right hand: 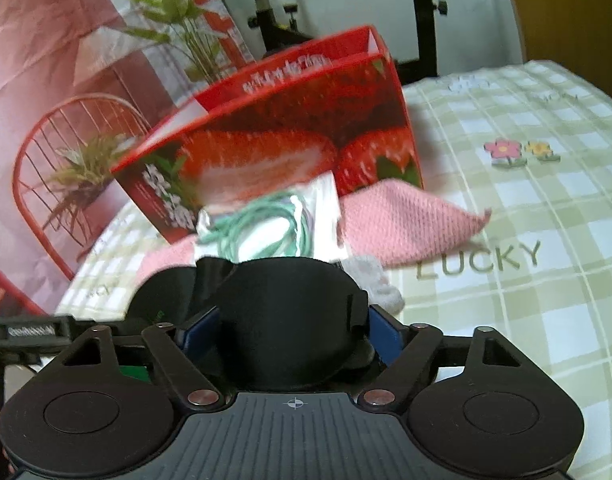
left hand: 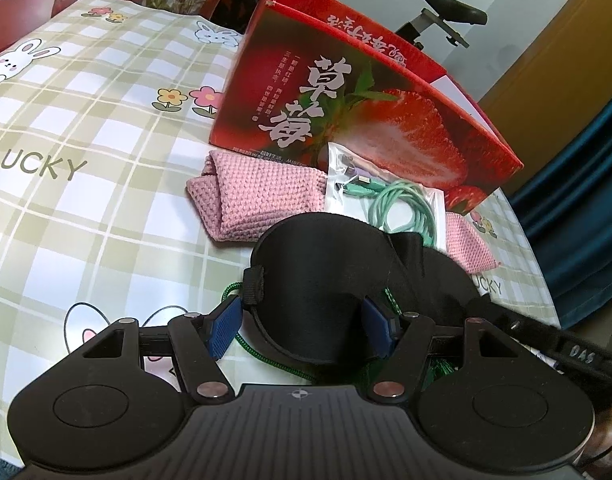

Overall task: Organize soft objects
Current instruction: 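Move both grippers to the black eye mask and close on it, then carry the black eye mask into the red box and open both grippers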

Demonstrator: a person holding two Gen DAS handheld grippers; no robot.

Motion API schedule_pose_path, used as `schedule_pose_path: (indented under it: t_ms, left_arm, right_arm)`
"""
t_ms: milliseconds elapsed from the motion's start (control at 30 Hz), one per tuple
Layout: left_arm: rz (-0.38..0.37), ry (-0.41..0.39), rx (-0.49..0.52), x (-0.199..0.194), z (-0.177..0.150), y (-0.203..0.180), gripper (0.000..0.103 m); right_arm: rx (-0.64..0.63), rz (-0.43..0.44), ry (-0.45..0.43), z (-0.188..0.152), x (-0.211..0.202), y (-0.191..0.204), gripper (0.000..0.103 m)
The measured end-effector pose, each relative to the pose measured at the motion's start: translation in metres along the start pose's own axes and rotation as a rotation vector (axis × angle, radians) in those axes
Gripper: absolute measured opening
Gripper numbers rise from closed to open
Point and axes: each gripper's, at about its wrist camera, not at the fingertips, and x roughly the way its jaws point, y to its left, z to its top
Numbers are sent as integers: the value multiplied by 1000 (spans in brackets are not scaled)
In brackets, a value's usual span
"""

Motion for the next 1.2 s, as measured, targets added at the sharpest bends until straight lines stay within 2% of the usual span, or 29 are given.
schedule_pose_path:
  t_ms: [133, 200, 400, 500, 767, 867, 933, 1033, 1200]
  left_arm:
    - [2, 3, 0, 1, 0, -1, 68]
    - [2, 4, -2, 1, 1, 0, 68]
    - [-5, -1, -29, -1, 1, 4, 68]
    - [-27, -7, -78, -3, 3, 9, 68]
    - [-43, -19, -160, -1, 9, 21, 67]
    - [-81, -31, -154, -4, 13, 21, 54]
    - [-75, -63, -124, -13, 16, 17, 37]
    - [-84, -117, -75, -28, 24, 11, 22]
    - [-78, -197, 23, -51, 34, -6, 16]
  right_arm:
    - [-28, 11, -51, 6, -9, 6, 62]
    - [-33, 5, -74, 8, -13, 7, 51]
    - [-11, -34, -95, 11, -15, -2, 26]
    - [-4, -34, -91, 8, -15, -5, 22]
    - [-20, -22, -77, 7, -11, -1, 20]
    - [-21, -10, -83, 9, -13, -1, 20]
    - [-30, 12, -101, 14, -17, 1, 18]
    - [-51, 44, -127, 24, -22, 7, 14]
    - [-108, 99, -167, 40, -33, 23, 11]
